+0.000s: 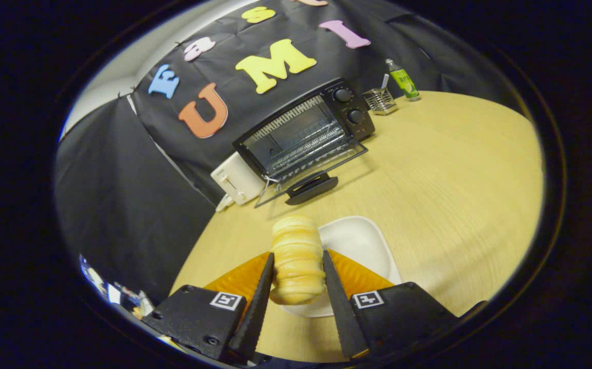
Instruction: Open the toaster oven, put the food inside, and close the toaster oven door.
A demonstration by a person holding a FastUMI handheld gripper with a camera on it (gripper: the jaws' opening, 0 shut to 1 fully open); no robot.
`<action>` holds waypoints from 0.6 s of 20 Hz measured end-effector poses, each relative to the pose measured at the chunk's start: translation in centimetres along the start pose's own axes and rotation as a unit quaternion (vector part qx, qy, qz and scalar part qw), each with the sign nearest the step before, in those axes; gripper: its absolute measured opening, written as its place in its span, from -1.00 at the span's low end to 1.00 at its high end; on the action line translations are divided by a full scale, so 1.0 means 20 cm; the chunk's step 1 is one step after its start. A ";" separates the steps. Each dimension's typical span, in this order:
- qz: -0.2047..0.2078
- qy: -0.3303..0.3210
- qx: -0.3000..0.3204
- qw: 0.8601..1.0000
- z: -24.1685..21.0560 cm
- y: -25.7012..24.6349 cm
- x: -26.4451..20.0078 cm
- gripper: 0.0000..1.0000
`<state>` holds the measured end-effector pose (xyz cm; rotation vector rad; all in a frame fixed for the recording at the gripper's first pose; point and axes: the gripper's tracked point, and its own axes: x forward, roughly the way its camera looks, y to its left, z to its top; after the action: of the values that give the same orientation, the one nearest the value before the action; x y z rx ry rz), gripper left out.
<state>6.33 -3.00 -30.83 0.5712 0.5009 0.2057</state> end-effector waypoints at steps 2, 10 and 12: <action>0.035 -0.025 0.018 0.999 0.11 0.06 -0.01 0.29; 0.058 -0.161 -0.046 0.984 0.59 0.24 0.07 0.28; 0.053 -0.181 -0.071 0.979 0.68 0.27 0.14 0.28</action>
<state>15.33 -4.03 -19.07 0.4816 0.1001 0.2313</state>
